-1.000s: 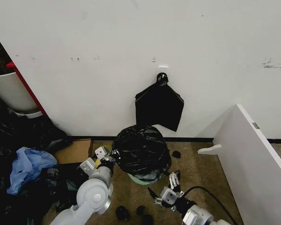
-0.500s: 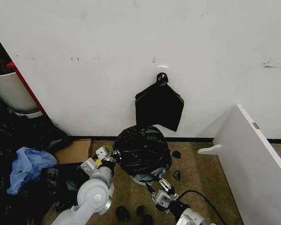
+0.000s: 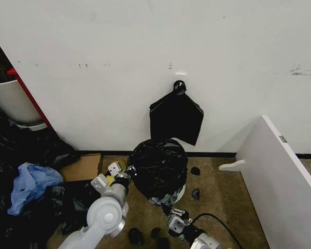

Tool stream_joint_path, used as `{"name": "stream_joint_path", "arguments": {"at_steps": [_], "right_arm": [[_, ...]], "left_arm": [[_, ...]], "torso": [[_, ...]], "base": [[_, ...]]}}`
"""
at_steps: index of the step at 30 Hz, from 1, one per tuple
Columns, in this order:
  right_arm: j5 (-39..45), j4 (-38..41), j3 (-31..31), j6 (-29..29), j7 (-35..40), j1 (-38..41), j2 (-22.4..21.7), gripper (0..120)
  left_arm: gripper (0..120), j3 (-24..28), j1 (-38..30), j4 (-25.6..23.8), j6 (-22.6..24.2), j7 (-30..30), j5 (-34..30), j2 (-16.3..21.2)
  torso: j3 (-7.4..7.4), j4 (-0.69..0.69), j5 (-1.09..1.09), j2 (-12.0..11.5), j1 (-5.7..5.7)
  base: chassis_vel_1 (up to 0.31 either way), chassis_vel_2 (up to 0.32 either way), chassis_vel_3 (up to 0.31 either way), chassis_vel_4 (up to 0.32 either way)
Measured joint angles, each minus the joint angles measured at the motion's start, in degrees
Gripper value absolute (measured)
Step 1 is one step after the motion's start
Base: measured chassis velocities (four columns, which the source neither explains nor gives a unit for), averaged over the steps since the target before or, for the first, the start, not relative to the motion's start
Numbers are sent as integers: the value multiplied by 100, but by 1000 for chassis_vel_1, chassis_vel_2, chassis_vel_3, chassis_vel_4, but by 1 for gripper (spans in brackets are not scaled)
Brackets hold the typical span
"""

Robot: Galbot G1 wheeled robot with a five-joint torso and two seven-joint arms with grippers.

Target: Place the garbage bag over the trash bin.

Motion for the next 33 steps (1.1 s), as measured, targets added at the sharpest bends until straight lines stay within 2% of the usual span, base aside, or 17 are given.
{"name": "stream_joint_path", "arguments": {"at_steps": [11,16,19,20,21,23,26,30,33], "right_arm": [[-25,-297,-99,-129,-2,31,174,0],[88,-73,18,54,53,-141,96,4],[156,262,217,314,-34,-381,-117,16],[157,285,228,326,-41,-398,-132,16],[161,446,288,418,-103,-506,-229,25],[155,580,330,556,-201,-603,-308,32],[110,633,366,700,-291,-659,-335,38],[61,732,532,1015,-477,-851,-358,57],[124,865,691,1026,-437,-983,-380,64]], "left_arm": [[4,-49,70,-45,56,-39,-39,60],[4,-48,72,-14,36,-37,14,46],[4,-90,28,73,-11,-32,33,42],[4,-93,24,80,-16,-32,34,41],[4,-105,-6,134,-51,-32,42,37],[4,-105,-38,182,-87,-33,56,28],[4,-105,-74,222,-105,-40,71,5],[4,-131,-194,313,-147,-75,103,-19],[4,-161,-207,346,-167,-81,239,3]], "torso": [[0,0,0,0,0],[0,1,0,0,0],[0,0,0,0,0],[0,0,0,0,0],[0,0,-1,0,0],[0,0,0,0,0],[0,0,0,0,0],[0,0,1,0,0],[0,0,0,0,0]], "base": [[0,0,0,0],[0,0,0,0],[0,0,0,0],[0,0,0,0],[0,0,0,0],[0,0,0,0],[0,0,0,0],[0,0,0,0],[0,0,0,0]]}}
